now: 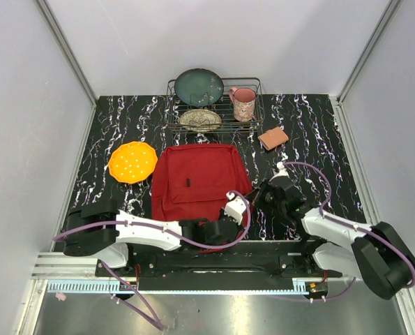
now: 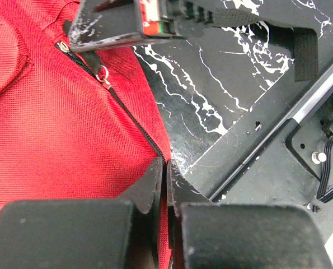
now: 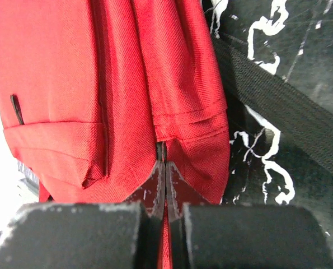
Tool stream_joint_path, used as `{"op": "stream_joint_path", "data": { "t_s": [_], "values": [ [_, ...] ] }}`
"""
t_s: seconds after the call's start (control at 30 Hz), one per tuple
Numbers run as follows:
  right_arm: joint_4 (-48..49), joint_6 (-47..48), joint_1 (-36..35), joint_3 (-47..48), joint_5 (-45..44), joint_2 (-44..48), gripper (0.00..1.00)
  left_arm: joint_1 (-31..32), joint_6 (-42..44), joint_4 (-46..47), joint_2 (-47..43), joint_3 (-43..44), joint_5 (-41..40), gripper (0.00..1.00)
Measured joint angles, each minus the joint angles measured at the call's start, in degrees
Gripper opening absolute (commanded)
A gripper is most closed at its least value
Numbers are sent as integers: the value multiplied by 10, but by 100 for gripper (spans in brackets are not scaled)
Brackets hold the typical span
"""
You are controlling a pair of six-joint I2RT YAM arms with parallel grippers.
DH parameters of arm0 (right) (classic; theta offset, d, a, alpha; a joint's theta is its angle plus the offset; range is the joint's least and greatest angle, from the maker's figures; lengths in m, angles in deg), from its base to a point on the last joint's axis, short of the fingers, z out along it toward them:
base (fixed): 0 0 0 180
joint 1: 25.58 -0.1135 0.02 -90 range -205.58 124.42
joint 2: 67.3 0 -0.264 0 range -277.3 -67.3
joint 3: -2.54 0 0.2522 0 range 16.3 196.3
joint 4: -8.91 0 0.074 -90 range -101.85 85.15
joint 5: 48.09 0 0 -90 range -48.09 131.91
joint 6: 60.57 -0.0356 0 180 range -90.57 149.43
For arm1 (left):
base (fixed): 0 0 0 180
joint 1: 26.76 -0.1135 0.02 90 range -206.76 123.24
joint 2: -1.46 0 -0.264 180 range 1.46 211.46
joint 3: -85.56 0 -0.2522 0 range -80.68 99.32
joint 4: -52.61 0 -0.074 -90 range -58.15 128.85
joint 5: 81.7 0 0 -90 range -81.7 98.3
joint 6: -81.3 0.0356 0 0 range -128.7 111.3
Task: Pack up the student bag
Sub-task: Zip the student bag at the center of the board.
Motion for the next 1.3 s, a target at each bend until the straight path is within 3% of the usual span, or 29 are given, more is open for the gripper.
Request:
{"op": "stream_joint_path", "data": {
  "t_s": [0.27,0.73,1.1,1.17,1.23,1.27,1.3],
  "values": [
    [51,-1,1,29,15,-71,0,34,35,-5,-2,-3,-29,0],
    [52,2,6,56,18,-83,0,73,54,-8,-31,-19,-87,0],
    [-48,42,35,169,-13,-63,0,-43,38,-24,-51,-5,-12,0],
    [-56,43,35,169,-13,-56,0,-44,35,-24,-69,-12,-2,5],
    [-65,43,35,167,-6,-53,3,-44,26,-23,-87,-27,6,16],
    [-68,43,35,165,0,-51,7,-44,19,-18,-96,-39,9,28],
    [-73,42,35,163,5,-50,22,-44,13,-17,-104,-49,11,32]
  ]
}}
